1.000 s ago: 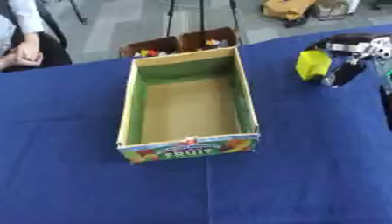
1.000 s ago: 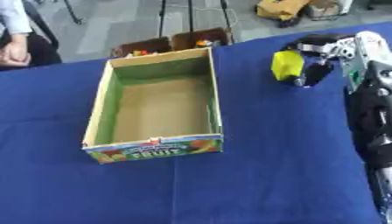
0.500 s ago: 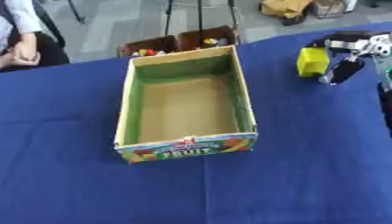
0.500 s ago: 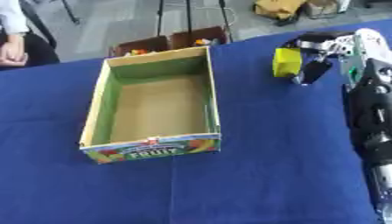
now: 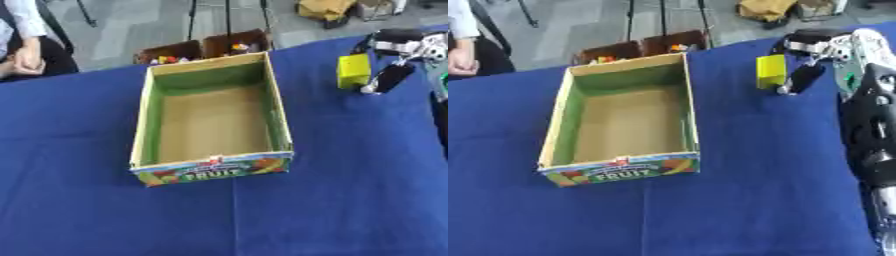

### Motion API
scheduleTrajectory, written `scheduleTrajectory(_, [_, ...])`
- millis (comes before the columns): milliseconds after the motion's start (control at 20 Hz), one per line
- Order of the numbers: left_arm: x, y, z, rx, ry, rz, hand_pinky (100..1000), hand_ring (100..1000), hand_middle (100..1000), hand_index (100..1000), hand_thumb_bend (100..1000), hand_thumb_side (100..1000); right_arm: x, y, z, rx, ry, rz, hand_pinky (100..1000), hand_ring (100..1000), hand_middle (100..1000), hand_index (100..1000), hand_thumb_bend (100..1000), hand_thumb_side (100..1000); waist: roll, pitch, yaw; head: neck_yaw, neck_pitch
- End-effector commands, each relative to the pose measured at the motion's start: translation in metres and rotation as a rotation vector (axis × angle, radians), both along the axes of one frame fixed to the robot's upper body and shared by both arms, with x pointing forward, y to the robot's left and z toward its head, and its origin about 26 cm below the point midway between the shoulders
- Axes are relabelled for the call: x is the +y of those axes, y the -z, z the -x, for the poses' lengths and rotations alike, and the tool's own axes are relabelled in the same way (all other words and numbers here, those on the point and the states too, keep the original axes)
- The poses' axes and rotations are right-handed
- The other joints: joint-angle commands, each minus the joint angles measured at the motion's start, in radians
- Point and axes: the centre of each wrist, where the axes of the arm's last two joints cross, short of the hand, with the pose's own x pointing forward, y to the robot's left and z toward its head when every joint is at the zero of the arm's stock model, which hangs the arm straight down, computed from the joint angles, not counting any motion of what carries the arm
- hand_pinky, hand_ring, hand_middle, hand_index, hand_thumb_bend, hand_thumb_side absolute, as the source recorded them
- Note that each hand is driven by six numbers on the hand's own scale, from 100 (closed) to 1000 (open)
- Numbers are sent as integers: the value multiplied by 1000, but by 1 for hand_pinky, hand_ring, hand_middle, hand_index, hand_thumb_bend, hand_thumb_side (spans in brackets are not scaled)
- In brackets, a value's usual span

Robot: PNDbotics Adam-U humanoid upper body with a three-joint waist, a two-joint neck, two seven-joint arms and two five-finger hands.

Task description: Pick up objects on the table and place them in the box.

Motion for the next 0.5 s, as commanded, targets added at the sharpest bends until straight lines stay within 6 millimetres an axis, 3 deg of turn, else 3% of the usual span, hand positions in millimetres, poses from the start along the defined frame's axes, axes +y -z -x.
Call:
scheduleTrajectory(50, [0,-8,2,-23,4,-13,815,879,831,973,100,961,1,-20,6,-50,-14,35,696,862,284,526,330,187,-4,-5,2,4,-14])
scheduleTrajectory(500, [1,-8,2,-18,1,-10,816,879,832,973,100,965,5,-24,6,-108,-44,12,674,837,208,446,227,204,-8,-16,-3,8,-5])
